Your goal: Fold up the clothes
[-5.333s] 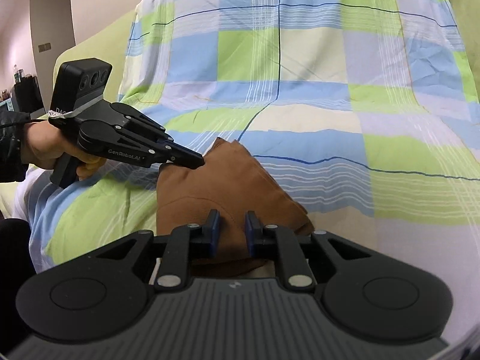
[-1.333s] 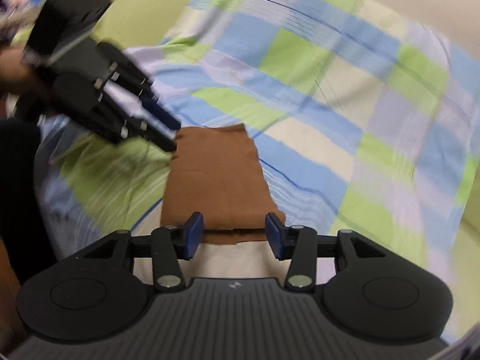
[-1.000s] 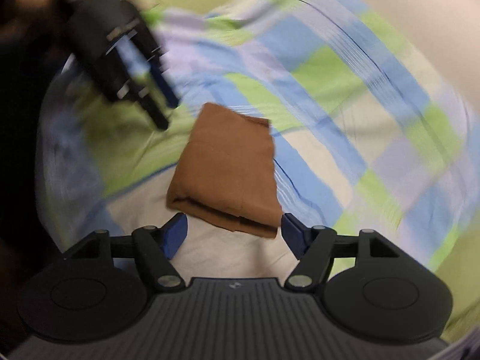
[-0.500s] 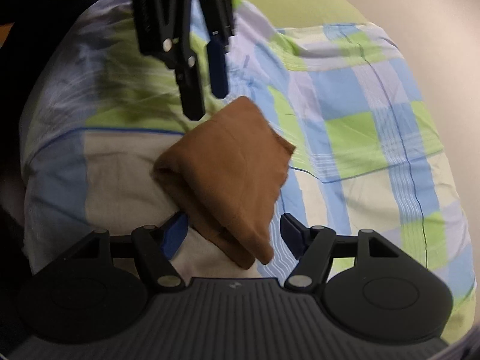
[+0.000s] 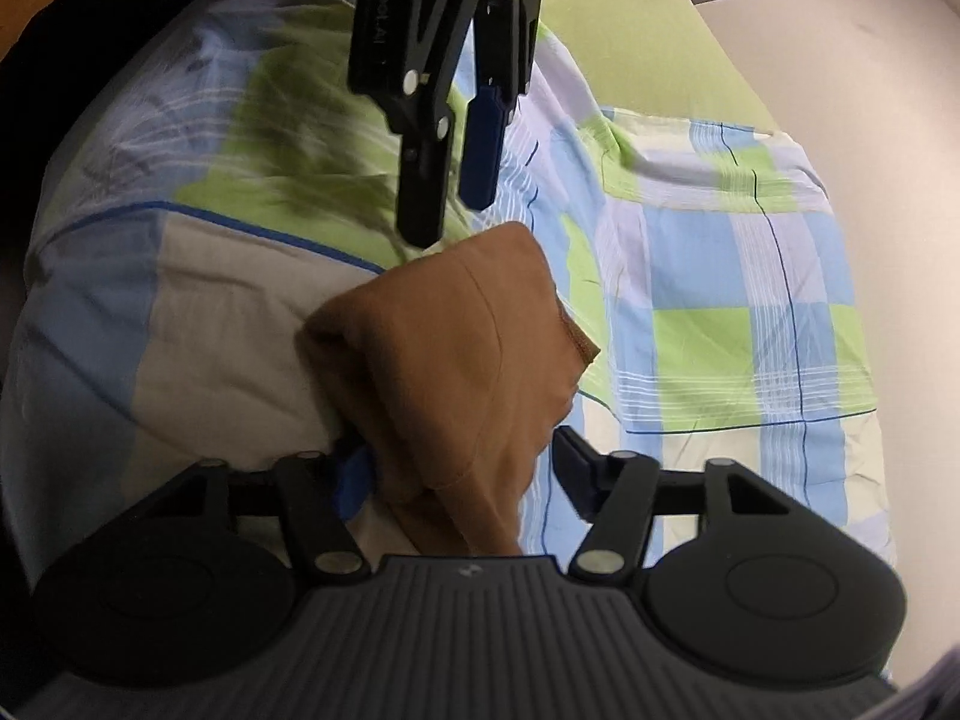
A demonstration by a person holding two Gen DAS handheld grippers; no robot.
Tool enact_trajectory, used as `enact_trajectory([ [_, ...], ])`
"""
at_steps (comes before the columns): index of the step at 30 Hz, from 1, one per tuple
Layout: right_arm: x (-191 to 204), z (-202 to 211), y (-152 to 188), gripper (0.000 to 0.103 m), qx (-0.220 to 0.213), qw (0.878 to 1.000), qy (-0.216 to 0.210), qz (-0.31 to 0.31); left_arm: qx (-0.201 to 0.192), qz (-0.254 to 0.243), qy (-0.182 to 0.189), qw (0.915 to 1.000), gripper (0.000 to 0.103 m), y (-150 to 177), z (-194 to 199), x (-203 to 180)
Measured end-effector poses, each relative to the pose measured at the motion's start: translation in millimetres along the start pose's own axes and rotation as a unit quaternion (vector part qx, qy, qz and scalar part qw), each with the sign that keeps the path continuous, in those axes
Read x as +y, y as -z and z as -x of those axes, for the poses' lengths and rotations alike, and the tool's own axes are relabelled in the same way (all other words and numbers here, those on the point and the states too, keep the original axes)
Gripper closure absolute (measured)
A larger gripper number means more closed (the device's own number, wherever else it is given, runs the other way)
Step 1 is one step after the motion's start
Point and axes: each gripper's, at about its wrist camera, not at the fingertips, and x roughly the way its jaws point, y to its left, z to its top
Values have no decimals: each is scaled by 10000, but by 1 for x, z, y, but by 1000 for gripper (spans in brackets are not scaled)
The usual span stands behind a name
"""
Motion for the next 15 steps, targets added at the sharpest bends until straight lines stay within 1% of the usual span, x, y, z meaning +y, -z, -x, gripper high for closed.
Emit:
enact_trajectory([
  [2, 1, 2, -4, 82, 69, 9998, -90, -147, 2, -80, -49, 10000, 46, 0, 1, 3],
  [4, -11, 4, -9, 84, 132, 9973, -238, -684, 1, -292, -177, 9994, 46, -1, 4, 5],
  [5, -29, 6, -12, 84, 168, 9891, -452, -1391, -11, -458, -248, 9986, 44, -1, 6, 4],
  [6, -43, 8, -15, 84, 181, 9785, -589, -1968, -3, -711, -335, 9969, 42, 1, 7, 1],
  [7, -56, 9, -17, 84, 200, 9663, -724, -2462, 8, -978, -427, 9943, 39, 4, 7, -2],
  [8, -68, 11, -19, 84, 218, 9514, -858, -2948, 19, -1244, -517, 9909, 36, 6, 7, -5],
  [9, -80, 12, -22, 84, 234, 9348, -983, -3404, 31, -1510, -608, 9867, 36, 9, 8, -8],
  [11, -93, 13, -34, 84, 243, 9126, -1137, -3920, 53, -2036, -787, 9759, 35, 14, 8, -14],
  [12, -94, 14, -37, 84, 249, 9121, -1138, -3930, 36, -2171, -801, 9729, 35, 15, 8, -15],
  [13, -93, 13, -51, 84, 284, 9145, -1124, -3876, 14, -2284, -802, 9703, 35, 16, 9, -15],
  [15, -80, 11, -65, 84, 380, 9291, -1103, -3508, -4, -2358, -780, 9687, 35, 14, 10, -14],
])
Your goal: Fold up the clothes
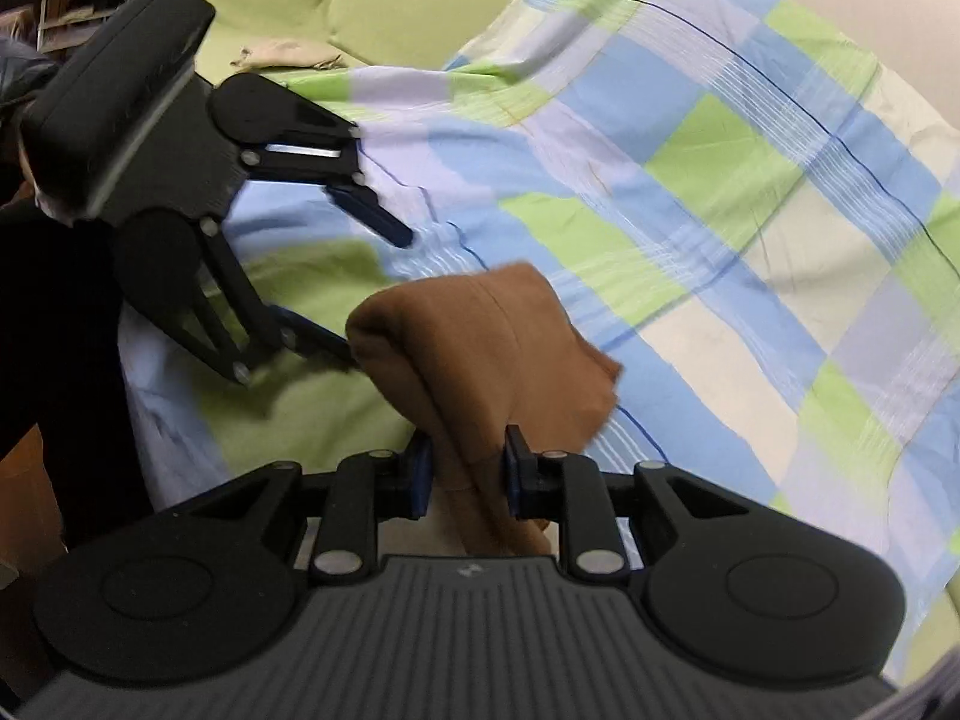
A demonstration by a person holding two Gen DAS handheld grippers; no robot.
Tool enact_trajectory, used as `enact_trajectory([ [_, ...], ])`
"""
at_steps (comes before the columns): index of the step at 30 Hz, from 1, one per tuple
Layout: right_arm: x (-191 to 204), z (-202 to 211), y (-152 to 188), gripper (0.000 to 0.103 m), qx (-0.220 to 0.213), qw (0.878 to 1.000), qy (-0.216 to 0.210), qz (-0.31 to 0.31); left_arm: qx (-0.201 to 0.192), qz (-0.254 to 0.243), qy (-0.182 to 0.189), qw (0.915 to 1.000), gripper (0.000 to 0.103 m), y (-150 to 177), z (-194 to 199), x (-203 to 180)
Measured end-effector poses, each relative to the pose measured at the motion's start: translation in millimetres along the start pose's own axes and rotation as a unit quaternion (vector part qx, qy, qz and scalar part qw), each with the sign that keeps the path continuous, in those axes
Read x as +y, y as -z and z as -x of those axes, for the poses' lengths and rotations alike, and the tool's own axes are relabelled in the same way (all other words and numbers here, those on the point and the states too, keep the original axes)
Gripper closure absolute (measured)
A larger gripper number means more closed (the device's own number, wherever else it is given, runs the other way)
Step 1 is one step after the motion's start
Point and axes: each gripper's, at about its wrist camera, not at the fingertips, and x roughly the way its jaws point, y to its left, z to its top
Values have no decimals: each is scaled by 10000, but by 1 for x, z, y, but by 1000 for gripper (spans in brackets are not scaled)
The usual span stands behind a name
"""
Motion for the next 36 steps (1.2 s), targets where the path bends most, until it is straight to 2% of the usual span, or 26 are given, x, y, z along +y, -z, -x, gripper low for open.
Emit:
enact_trajectory([
  [2, 18, -8, 3, 81, 139, 9993, 28, 356, -68, 79, 77, 9999, 34, 2, 4, 11],
  [4, 23, -4, 8, 76, 84, 9994, -107, 317, -48, 259, 115, 9996, 34, 7, 8, 23],
  [6, 24, 7, 12, 76, -65, 9991, -208, 354, -9, 497, 82, 9987, 34, 13, 12, 36],
  [8, 16, 22, 18, 76, -251, 9988, -373, 205, 28, 734, 20, 9973, 35, 17, 14, 48],
  [10, 7, 37, 22, 76, -447, 9981, -434, -3, -67, 1196, 0, 9928, 35, 15, 15, 66],
  [12, -4, 53, 27, 76, -673, 9966, -376, -290, -262, 1445, 49, 9892, 35, 4, 10, 72],
  [14, -23, 64, 33, 77, -948, 9921, -114, -812, -369, 1584, 137, 9866, 35, -9, -4, 74],
  [15, -27, 65, 31, 77, -947, 9917, -85, -868, -395, 1640, 171, 9855, 35, -16, -13, 74],
  [18, -57, 49, 30, 87, -771, 9888, 202, -1264, -162, 1622, 28, 9866, 35, -24, -45, 76],
  [22, -88, 16, 17, 88, -891, 9859, 361, -1370, 86, 1726, 61, 9849, 36, -21, -70, 80],
  [24, -102, -9, 5, 88, -967, 9855, 257, -1368, 146, 1758, 92, 9843, 36, -15, -75, 80],
  [27, -109, -43, 1, 90, -796, 9875, -106, -1359, 200, 1899, 160, 9815, 36, -7, -80, 80],
  [29, -112, -60, 5, 92, -667, 9881, -150, -1379, 193, 1985, 206, 9797, 36, -3, -81, 81],
  [33, -122, -55, 23, 93, -558, 9844, 178, -1661, 188, 2062, 275, 9779, 35, 0, -84, 85],
  [36, -123, -48, 34, 92, -450, 9835, 222, -1738, 185, 2119, 289, 9767, 35, 1, -83, 87],
])
